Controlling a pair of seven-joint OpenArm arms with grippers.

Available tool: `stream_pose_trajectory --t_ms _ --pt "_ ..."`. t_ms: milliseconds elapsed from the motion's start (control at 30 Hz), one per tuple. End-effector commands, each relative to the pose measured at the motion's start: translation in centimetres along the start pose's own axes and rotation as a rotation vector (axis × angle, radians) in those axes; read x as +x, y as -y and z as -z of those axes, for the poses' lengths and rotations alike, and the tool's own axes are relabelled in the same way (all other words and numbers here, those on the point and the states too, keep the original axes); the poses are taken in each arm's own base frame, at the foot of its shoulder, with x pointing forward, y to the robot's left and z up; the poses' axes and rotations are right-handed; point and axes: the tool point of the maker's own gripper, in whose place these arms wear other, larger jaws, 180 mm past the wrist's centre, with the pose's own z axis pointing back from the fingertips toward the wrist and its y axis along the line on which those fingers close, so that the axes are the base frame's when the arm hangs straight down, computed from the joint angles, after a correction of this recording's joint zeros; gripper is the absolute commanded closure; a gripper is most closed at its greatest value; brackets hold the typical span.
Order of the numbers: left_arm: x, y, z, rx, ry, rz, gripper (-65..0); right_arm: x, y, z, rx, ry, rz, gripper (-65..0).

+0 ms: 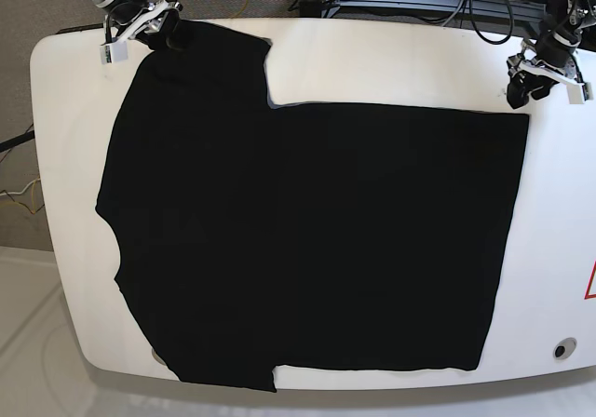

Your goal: Fold the T-shirt properly

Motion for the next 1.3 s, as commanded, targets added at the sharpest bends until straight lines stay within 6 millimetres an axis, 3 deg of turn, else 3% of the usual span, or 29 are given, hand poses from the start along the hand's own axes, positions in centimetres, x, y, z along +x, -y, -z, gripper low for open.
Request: stream_pose_trajectory --t_ms 0,533,933,1267 --pt "1.6 0.5 0.1 -0.019 0.037 0.016 -34.3 -0.2 0.3 -0.3 -0.010 -0.022 -0.021 -28.3" --pt "0.7 0.7 1.7 -0.029 -0.013 -0.012 -34.8 -0.5 0.1 -0.5 -0.004 -0.024 -0.026 -29.7" --pt "1.7 -0.9 1.8 -0.014 0.012 -0.078 -35.6 -0.2 0.1 -0.4 -0.001 -0.015 -0.027 -29.6" --pt "2.0 -0.8 2.2 -0.011 0.004 -0.075 -35.5 -0.1 0.1 -0.4 0.001 -0.015 -0.036 -29.4"
